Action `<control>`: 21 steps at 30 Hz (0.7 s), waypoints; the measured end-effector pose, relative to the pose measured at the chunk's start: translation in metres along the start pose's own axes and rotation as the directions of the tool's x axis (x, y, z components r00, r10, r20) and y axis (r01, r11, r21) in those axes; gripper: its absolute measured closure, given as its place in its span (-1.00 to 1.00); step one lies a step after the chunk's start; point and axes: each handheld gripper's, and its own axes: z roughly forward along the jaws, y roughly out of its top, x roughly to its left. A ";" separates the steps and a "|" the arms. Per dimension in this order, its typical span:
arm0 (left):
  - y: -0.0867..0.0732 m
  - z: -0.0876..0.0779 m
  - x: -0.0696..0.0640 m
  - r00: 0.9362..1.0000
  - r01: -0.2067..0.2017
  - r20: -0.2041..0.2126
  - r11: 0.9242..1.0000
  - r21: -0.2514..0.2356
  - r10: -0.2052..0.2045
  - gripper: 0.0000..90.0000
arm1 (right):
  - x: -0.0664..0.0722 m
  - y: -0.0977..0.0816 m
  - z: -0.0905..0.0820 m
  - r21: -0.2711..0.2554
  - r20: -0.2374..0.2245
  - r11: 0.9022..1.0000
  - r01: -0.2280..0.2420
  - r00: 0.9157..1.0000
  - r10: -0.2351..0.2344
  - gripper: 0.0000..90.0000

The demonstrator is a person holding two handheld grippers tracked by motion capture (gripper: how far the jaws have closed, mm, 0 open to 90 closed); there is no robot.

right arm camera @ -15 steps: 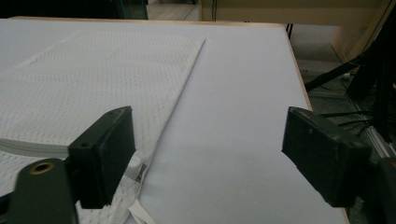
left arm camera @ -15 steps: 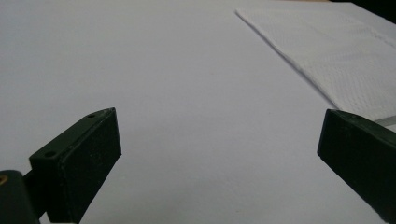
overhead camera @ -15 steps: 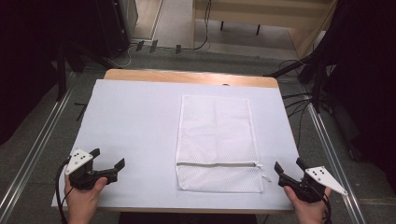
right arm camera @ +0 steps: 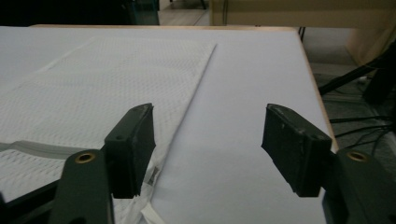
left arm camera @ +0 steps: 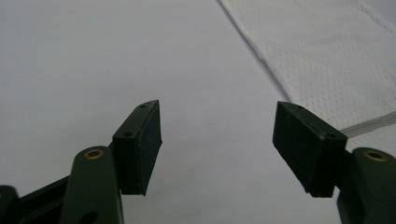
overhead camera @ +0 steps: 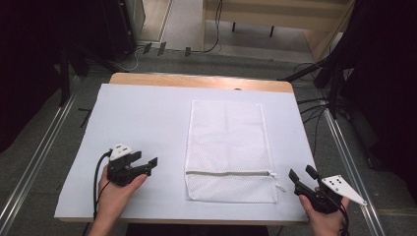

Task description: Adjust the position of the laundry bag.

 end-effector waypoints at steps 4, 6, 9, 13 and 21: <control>0.028 0.025 -0.015 0.993 0.023 0.117 0.998 0.067 -0.031 -0.04 | -0.001 0.000 0.001 -0.002 -0.033 1.000 -0.006 0.999 0.006 -0.04; 0.034 0.032 -0.018 0.990 0.036 0.133 0.995 0.094 -0.048 -0.01 | -0.001 0.000 0.001 -0.005 -0.037 1.000 -0.006 0.999 0.006 -0.02; 0.046 0.048 -0.026 0.984 0.047 0.161 0.986 0.160 -0.073 0.14 | -0.001 -0.001 0.001 -0.019 -0.044 1.000 -0.012 0.999 0.011 0.00; 0.063 0.074 -0.034 0.986 0.048 0.143 0.963 0.266 -0.088 0.34 | 0.000 -0.003 0.001 -0.021 -0.043 1.000 -0.010 0.999 0.009 0.02; 0.076 0.097 -0.034 0.984 0.085 0.117 0.929 0.360 -0.136 0.47 | 0.000 -0.003 0.002 -0.022 -0.043 1.000 0.006 0.999 -0.007 0.00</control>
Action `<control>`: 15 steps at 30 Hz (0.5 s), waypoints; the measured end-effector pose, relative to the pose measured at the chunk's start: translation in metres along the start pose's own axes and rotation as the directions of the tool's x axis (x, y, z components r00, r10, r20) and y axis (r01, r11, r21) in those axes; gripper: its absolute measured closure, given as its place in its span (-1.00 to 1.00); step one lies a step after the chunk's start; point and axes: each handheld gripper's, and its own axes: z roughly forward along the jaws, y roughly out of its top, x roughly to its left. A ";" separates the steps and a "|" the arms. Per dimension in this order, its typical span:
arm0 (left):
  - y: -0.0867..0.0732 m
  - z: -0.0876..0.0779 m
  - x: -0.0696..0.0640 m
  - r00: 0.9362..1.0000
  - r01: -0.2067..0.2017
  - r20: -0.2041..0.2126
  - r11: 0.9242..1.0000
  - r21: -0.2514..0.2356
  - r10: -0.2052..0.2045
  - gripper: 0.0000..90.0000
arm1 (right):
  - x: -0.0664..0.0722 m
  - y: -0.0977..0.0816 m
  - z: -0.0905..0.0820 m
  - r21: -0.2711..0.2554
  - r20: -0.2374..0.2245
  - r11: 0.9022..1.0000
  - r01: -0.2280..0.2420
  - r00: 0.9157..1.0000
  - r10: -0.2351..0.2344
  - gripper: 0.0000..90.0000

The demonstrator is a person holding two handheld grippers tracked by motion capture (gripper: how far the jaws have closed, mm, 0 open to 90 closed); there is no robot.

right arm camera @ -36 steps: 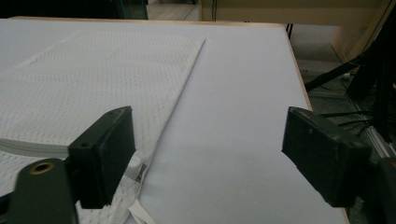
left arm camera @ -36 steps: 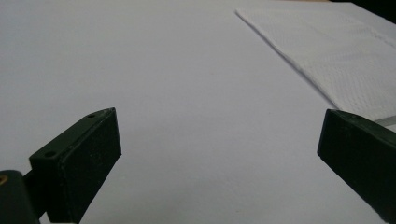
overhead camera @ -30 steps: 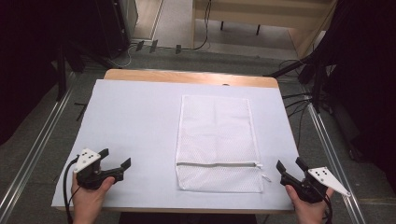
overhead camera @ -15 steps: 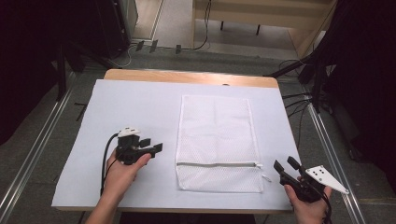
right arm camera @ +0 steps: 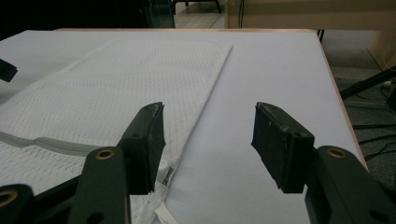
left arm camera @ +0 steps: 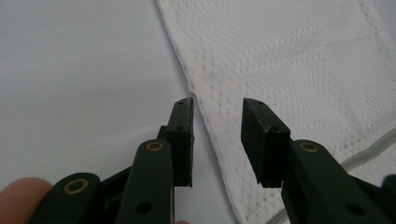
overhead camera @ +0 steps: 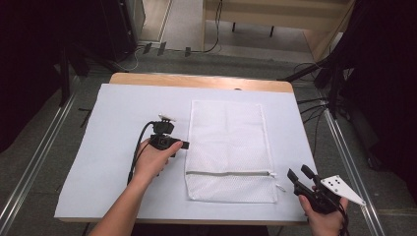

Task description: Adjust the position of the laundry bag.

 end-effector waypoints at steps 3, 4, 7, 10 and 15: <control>0.004 0.008 0.000 1.000 0.028 0.003 0.999 0.044 -0.028 0.49 | -0.001 0.000 0.000 -0.001 0.003 1.000 -0.006 1.000 0.006 0.00; 0.004 0.010 0.000 1.000 0.028 -0.005 0.998 0.047 -0.027 0.49 | -0.001 0.000 0.000 -0.003 0.006 1.000 -0.007 1.000 0.007 0.00; 0.005 0.015 0.001 0.999 0.042 0.005 0.997 0.063 -0.042 0.50 | -0.001 0.001 -0.001 -0.007 0.008 1.000 -0.009 1.000 0.009 0.00; 0.004 0.019 -0.001 0.999 0.031 0.007 0.996 0.088 -0.032 0.51 | -0.002 0.001 -0.002 -0.010 0.010 1.000 -0.011 1.000 0.011 0.00; 0.003 0.025 -0.006 0.999 0.036 0.006 0.992 0.120 -0.037 0.57 | -0.002 0.001 -0.002 -0.010 0.007 1.000 -0.015 1.000 0.016 -0.01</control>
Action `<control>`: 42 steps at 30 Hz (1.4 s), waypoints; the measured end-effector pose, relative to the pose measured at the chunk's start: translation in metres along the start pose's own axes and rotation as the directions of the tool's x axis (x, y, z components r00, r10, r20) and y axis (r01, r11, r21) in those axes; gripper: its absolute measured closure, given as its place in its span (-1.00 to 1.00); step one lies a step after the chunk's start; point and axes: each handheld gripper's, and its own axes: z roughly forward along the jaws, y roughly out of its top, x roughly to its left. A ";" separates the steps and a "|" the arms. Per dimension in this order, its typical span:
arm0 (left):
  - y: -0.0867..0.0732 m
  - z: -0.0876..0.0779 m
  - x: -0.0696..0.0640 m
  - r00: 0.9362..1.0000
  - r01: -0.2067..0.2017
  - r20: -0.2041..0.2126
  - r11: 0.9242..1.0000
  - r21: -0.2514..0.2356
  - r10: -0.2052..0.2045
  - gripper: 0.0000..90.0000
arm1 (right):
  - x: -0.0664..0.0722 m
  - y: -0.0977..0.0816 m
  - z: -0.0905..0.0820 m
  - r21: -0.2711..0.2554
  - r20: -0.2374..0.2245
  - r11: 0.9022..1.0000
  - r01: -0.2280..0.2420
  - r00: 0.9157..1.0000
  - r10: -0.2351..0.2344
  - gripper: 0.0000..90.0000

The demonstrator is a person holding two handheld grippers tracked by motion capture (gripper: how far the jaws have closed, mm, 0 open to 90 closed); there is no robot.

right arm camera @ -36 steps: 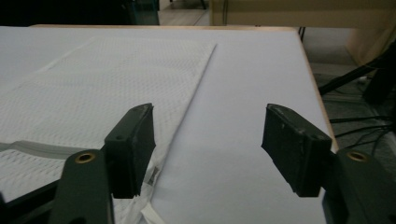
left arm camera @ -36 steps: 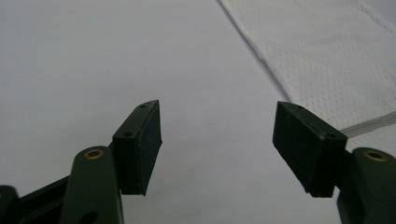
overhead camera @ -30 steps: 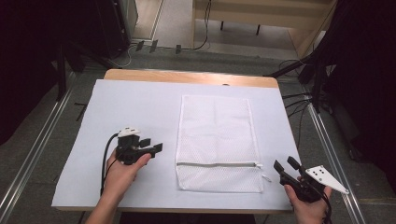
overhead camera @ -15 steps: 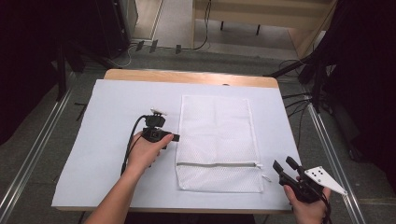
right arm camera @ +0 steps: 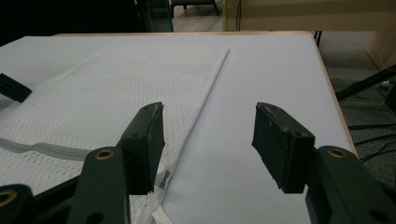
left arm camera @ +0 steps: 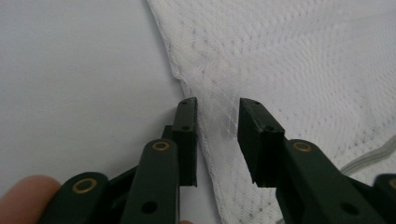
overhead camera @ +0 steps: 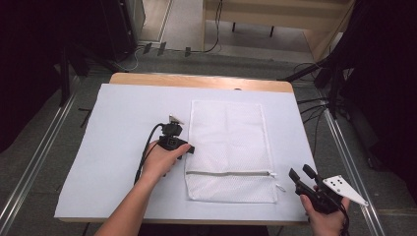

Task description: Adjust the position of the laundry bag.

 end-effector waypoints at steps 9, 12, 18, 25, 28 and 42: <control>-0.002 0.001 -0.005 0.996 -0.054 -0.078 0.999 0.003 0.054 1.00 | 0.003 -0.001 0.003 0.006 -0.014 1.000 0.005 1.000 -0.004 -0.01; -0.003 -0.003 -0.005 0.996 -0.062 -0.061 0.998 -0.006 0.061 1.00 | 0.003 -0.001 0.002 0.006 -0.018 1.000 0.004 1.000 -0.004 -0.01; -0.010 -0.018 0.005 0.997 -0.060 -0.040 0.998 -0.022 0.059 1.00 | 0.003 -0.001 0.003 0.007 -0.019 1.000 -0.005 1.000 0.005 -0.01; -0.026 -0.039 0.034 0.999 -0.020 -0.038 0.998 -0.054 0.018 1.00 | 0.008 0.000 0.003 0.020 -0.026 1.000 0.003 1.000 -0.002 -0.06; -0.030 -0.048 0.045 0.999 -0.019 -0.050 0.998 -0.054 0.017 1.00 | 0.010 0.002 0.003 0.027 -0.019 0.999 0.017 1.000 -0.017 -0.16; -0.047 -0.072 0.082 0.996 0.046 -0.067 0.995 -0.089 -0.052 1.00 | 0.018 0.004 0.004 0.065 -0.009 0.998 0.026 1.000 -0.026 -0.46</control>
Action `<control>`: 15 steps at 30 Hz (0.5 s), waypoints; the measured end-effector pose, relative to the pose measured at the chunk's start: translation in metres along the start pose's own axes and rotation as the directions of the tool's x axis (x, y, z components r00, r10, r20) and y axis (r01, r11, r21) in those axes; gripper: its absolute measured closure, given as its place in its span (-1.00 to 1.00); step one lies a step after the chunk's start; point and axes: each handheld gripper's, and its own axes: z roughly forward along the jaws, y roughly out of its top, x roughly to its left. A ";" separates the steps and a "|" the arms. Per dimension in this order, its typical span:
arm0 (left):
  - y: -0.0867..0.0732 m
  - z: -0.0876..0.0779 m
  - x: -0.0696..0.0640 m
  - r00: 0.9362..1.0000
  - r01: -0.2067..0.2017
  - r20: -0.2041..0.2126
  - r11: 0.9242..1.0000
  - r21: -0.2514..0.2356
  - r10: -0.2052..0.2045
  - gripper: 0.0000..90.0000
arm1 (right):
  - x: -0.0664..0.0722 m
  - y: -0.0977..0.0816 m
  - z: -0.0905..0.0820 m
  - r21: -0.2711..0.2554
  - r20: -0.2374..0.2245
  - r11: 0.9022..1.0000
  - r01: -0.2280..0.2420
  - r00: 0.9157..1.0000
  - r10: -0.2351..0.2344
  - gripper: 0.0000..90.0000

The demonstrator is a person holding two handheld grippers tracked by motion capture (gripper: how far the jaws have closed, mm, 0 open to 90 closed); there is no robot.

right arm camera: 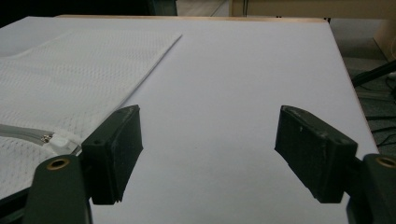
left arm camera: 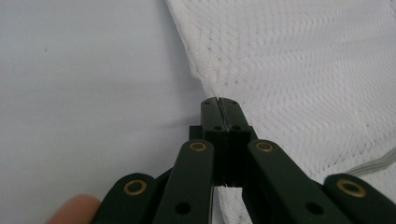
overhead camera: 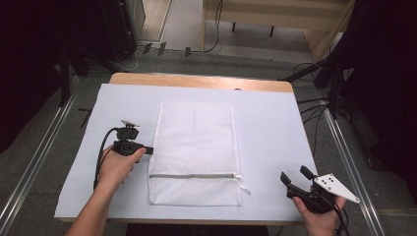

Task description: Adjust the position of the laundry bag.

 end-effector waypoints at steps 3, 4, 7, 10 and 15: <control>-0.004 0.002 0.003 1.000 0.012 0.010 1.000 -0.006 -0.012 1.00 | 0.001 0.000 0.000 0.002 0.001 1.000 -0.006 1.000 0.006 -0.46; -0.004 0.002 0.003 1.000 0.012 0.010 1.000 -0.006 -0.012 1.00 | 0.001 0.000 0.000 0.002 0.001 1.000 -0.006 1.000 0.006 -0.46; -0.006 -0.002 0.005 1.000 0.008 0.017 0.997 -0.073 -0.007 0.70 | 0.002 0.000 0.000 0.002 0.001 1.000 -0.010 1.000 0.010 -0.37; -0.015 -0.020 0.005 0.997 -0.017 0.073 0.973 -0.229 0.035 -0.03 | 0.004 0.003 -0.003 -0.025 -0.036 0.999 -0.023 0.999 0.022 -0.25; -0.051 -0.039 -0.016 0.989 -0.145 -0.056 0.908 -0.392 0.134 -0.57 | 0.011 0.007 -0.005 -0.034 -0.065 0.999 -0.024 0.998 0.022 -0.14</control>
